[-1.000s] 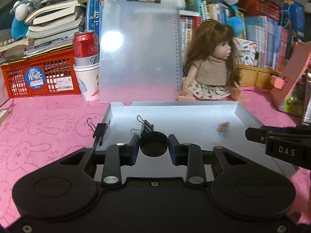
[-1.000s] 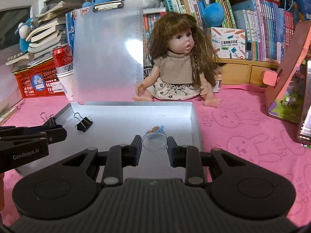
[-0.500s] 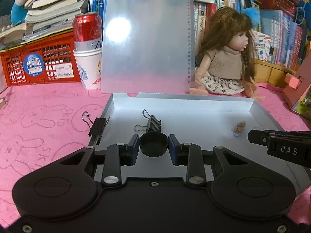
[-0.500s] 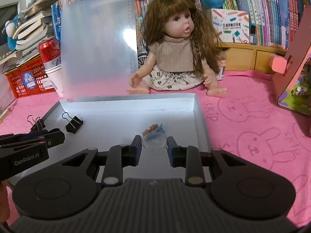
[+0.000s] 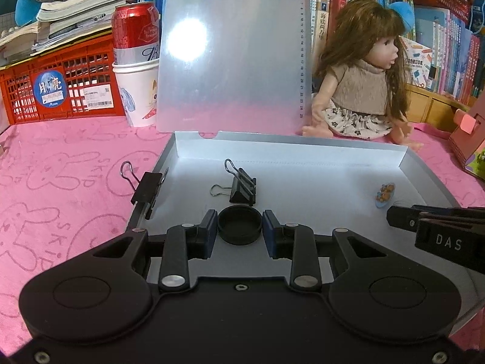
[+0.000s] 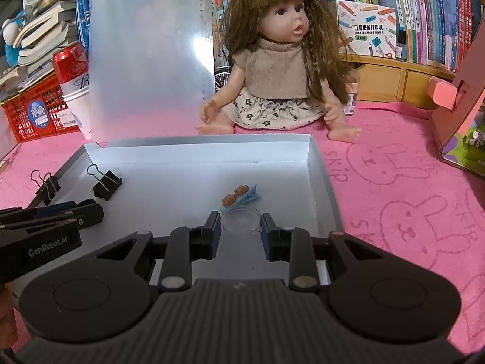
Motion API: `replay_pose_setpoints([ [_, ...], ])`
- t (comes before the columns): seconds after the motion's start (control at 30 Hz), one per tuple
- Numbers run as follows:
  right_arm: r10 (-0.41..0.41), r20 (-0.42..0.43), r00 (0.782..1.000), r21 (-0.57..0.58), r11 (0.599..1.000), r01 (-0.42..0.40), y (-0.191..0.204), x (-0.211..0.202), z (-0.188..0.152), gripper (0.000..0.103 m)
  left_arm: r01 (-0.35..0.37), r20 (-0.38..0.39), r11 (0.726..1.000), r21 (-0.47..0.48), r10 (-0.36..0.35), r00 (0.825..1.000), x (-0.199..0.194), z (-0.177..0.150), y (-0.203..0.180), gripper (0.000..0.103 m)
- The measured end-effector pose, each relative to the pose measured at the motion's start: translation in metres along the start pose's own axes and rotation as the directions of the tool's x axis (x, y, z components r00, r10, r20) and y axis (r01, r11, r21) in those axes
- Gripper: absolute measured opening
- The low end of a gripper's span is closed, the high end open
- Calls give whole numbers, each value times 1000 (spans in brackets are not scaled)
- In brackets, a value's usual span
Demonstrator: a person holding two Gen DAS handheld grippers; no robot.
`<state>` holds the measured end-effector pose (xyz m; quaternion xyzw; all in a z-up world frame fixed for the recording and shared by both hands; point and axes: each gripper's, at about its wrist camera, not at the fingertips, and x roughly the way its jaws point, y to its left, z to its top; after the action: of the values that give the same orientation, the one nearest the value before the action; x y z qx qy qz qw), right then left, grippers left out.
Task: Organize rigid objects
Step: 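Carry the black lid with the left gripper while the right gripper carries the dome into the box, then open both grippers to release the black lid and the dome in the box, then withdraw both grippers toward the remaining black lids and walnut on the table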
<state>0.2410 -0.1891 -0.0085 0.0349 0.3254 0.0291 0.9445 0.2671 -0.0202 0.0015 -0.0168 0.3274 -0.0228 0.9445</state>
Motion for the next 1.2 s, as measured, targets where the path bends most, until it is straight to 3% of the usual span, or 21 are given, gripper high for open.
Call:
replay_pose_setpoints([
  [0.17,-4,-1,1000,-7,1000,4,1,0,0,34,1,0,1000,16,-1,1000,1,0,-1,31],
  [0.23,-7,5,1000,-7,1000,7,2,-1,1,40,3,1,1000,12,-3,1000,0,0,-1,33],
  [0.27,-10,11,1000,-5,1000,10,1,-2,1,45,5,-2,1000,7,-5,1000,-1,0,-1,39],
  [0.3,-7,14,1000,-4,1000,7,2,-3,1,55,5,-2,1000,3,-5,1000,-2,0,0,42],
  [0.63,8,55,998,4,1000,-9,-3,-26,0,75,45,50,999,6,-45,998,-34,-1,2,60],
  [0.93,57,111,992,-25,998,-55,-5,-67,-7,86,94,109,994,60,-100,989,-78,-10,-4,74],
  [1.2,113,149,982,-49,993,-107,-9,-104,-24,92,152,138,982,115,-167,976,-116,-30,-14,76],
])
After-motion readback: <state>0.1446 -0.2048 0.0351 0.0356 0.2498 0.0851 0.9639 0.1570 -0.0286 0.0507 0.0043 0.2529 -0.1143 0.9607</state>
